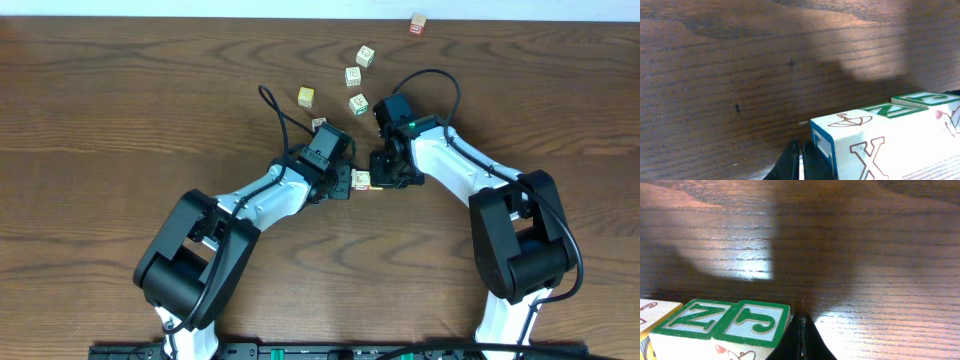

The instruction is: Lift 3 blocks

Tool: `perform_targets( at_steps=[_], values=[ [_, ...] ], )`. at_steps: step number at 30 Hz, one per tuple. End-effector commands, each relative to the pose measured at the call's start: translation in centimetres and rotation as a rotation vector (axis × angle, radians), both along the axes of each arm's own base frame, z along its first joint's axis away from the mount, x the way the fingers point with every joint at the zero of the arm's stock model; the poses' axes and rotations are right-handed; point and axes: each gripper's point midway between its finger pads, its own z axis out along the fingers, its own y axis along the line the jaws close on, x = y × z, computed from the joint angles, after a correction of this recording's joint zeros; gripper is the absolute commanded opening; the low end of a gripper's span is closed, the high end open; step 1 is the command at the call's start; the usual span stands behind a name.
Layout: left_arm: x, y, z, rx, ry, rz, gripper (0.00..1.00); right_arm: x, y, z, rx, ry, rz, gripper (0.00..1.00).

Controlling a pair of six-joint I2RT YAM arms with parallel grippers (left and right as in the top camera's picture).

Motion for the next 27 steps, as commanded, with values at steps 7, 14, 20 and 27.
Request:
perform_targets(
  at_steps=[7,14,20,27],
  values=[
    [2.5,2.4,0.1,-0.021,0.001,0.058,0.08,-1.0,1.0,-1.3,0.046,0.062,0.041,0.01],
    [2.6,3.3,-0.1,0.007,-0.003,0.024,0.08,-0.6,0.6,-1.3,0.048,0.055,0.028,0.01],
    [3.5,5.0,0.0,0.103,-0.058,0.049,0.08,0.3,-2.4,-1.4,-0.012,0.044,-0.028,0.01],
    [5.6,7.5,4.1,0.144,-0.182,0.079,0.08,1.1,-8.5,-1.3,-0.083,0.055,-0.123,0.01]
  ],
)
